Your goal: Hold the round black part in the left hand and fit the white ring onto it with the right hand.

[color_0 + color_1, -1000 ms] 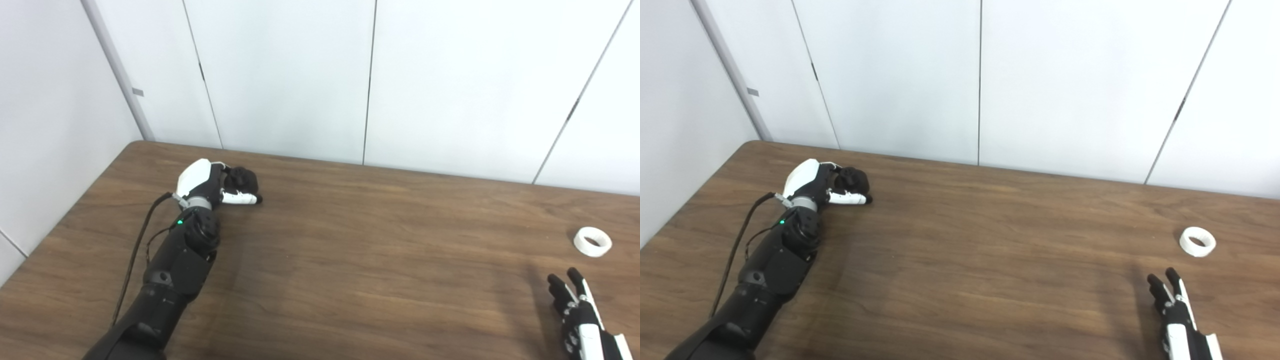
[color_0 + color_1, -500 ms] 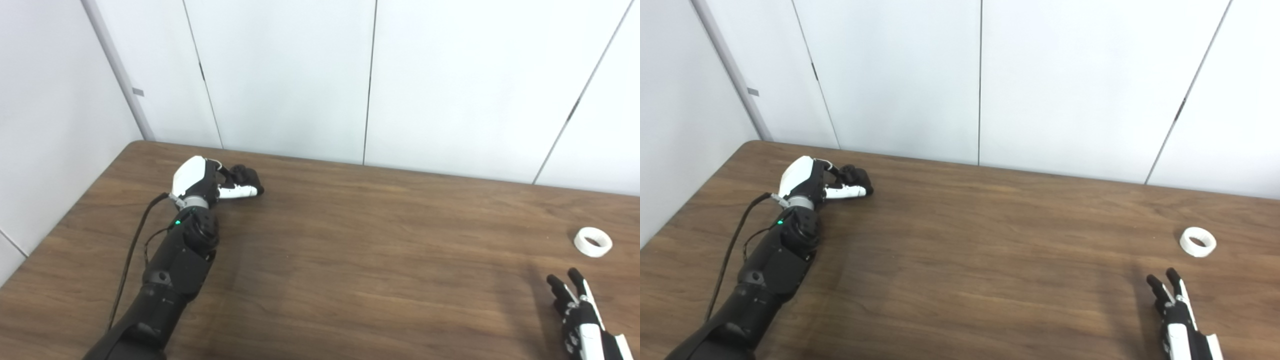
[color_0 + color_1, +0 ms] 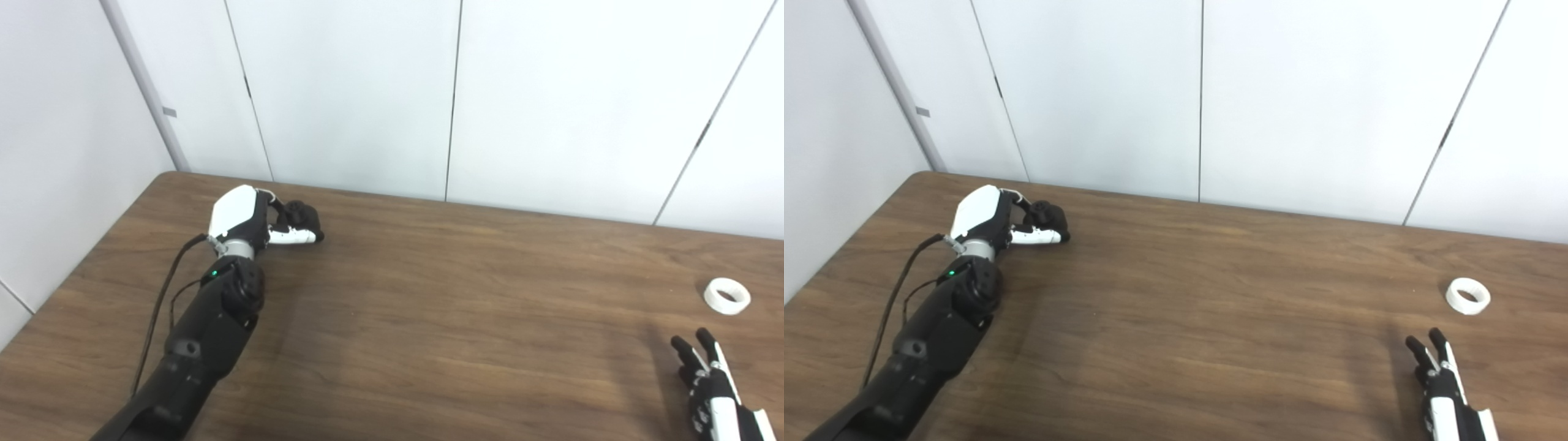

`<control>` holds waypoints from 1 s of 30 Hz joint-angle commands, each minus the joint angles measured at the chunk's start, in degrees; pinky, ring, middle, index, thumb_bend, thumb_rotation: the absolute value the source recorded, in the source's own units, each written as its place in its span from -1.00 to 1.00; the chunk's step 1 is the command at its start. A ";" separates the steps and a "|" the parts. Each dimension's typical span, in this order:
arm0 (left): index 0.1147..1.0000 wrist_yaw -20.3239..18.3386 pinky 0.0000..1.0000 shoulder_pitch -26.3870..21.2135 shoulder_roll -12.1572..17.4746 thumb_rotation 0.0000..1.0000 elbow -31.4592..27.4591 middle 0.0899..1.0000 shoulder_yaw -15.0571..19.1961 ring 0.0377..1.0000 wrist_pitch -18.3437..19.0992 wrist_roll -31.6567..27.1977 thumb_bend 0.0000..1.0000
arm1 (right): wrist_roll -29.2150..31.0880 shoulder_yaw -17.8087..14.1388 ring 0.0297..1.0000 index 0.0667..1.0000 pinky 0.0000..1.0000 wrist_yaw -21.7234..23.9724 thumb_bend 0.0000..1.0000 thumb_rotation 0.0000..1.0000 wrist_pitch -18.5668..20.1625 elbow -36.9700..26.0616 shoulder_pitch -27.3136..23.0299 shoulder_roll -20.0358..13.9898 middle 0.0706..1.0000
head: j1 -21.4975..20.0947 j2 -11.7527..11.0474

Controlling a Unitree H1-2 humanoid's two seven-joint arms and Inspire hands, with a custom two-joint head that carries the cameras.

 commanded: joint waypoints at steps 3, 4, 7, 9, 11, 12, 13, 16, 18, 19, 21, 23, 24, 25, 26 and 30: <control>-0.17 -0.72 1.00 1.96 2.70 -0.91 -9.14 0.51 -0.70 0.80 -1.01 3.31 0.04 | -0.96 0.46 0.94 1.00 1.00 -0.98 0.08 1.00 -0.04 -0.10 4.52 -0.22 0.83 | -0.55 0.23; -0.17 -1.52 1.00 3.17 2.58 -0.91 -11.78 0.50 -0.88 0.79 -0.23 3.86 0.04 | -1.25 0.52 0.94 1.00 1.00 -1.11 0.08 1.00 0.09 -0.21 4.54 -0.11 0.83 | -0.65 0.25; -0.17 -3.53 1.00 6.48 1.71 -0.91 -18.66 0.49 -0.80 0.79 0.60 4.53 0.04 | -2.00 0.70 0.90 0.99 1.00 -1.34 0.04 1.00 -0.04 -0.22 4.52 0.02 0.82 | -1.26 0.31; -0.17 -4.46 1.00 8.65 0.72 -0.91 -22.92 0.49 -0.72 0.77 0.88 5.00 0.05 | -2.33 0.76 0.89 0.99 1.00 -1.44 0.04 1.00 0.13 -0.36 4.55 0.07 0.82 | -1.46 0.50; -0.17 -5.82 1.00 11.00 -0.40 -0.90 -27.54 0.49 -1.23 0.75 1.54 5.95 0.05 | -2.50 0.79 0.89 0.98 1.00 -1.54 0.05 1.00 0.08 -0.41 4.49 0.15 0.81 | -1.71 0.67; -0.16 -6.57 1.00 12.03 -1.00 -0.90 -29.56 0.50 -1.44 0.75 1.85 6.28 0.05 | -2.54 0.78 0.88 0.97 1.00 -1.59 0.04 1.00 -0.06 -0.34 4.44 0.19 0.81 | -1.71 0.67; -0.16 -7.17 1.00 12.91 -1.57 -0.90 -31.24 0.51 -1.65 0.74 1.98 6.70 0.05 | -2.67 0.78 0.87 0.97 1.00 -1.69 0.04 1.00 -0.23 -0.27 4.43 0.18 0.81 | -1.71 0.67; -0.16 -8.41 1.00 15.40 -3.80 -0.90 -35.33 0.50 -2.59 0.73 1.55 7.41 0.05 | -2.81 0.92 0.86 0.95 1.00 -1.89 0.04 1.00 0.05 -0.38 4.36 0.20 0.79 | -2.39 1.19; -0.17 -9.21 1.00 16.75 -5.11 -0.90 -37.17 0.50 -3.44 0.72 1.19 8.10 0.05 | -3.09 1.15 0.87 0.94 1.00 -1.96 0.01 1.00 -0.17 -0.35 4.30 0.22 0.79 | -3.05 1.23; -0.17 -9.73 1.00 17.60 -5.79 -0.90 -38.28 0.52 -4.38 0.73 0.95 8.87 0.05 | -3.47 1.34 0.87 0.93 1.00 -2.14 0.00 1.00 -0.20 -0.40 4.24 0.42 0.78 | -3.68 1.29; -0.17 -10.33 1.00 18.91 -6.61 -0.89 -39.71 0.52 -5.97 0.72 -0.04 10.30 0.05 | -4.12 1.73 0.86 0.92 1.00 -2.45 -0.01 1.00 -0.15 -0.50 4.09 0.78 0.77 | -4.57 1.51; -0.16 -10.24 0.99 20.16 -7.10 -0.89 -40.25 0.51 -7.58 0.71 -1.69 11.90 0.04 | -4.90 2.28 0.85 0.92 1.00 -2.87 0.00 1.00 -0.22 -0.56 3.94 0.96 0.77 | -5.67 1.84; -0.17 -10.25 0.99 20.58 -7.30 -0.89 -40.29 0.51 -7.98 0.71 -2.33 12.52 0.05 | -5.29 2.55 0.84 0.92 1.00 -3.12 0.01 1.00 -0.27 -0.59 3.88 1.01 0.77 | -6.11 1.97; -0.17 -10.32 0.99 21.10 -7.50 -0.89 -40.29 0.50 -8.35 0.71 -2.91 13.01 0.05 | -5.83 2.84 0.83 0.92 1.00 -3.40 0.02 1.00 -0.31 -0.67 3.80 1.09 0.76 | -7.03 2.25; -0.17 -10.47 1.00 21.57 -7.68 -0.89 -40.32 0.51 -8.67 0.72 -3.42 13.47 0.05 | -6.32 3.09 0.82 0.91 1.00 -3.63 0.03 1.00 -0.31 -0.78 3.73 1.16 0.76 | -7.49 2.26; -0.16 -10.91 1.00 24.08 -7.99 -0.89 -40.90 0.52 -10.32 0.73 -6.35 15.76 0.04 | -7.84 4.24 0.80 0.88 1.00 -4.85 0.04 1.00 0.08 -1.71 3.67 2.08 0.75 | -9.94 2.43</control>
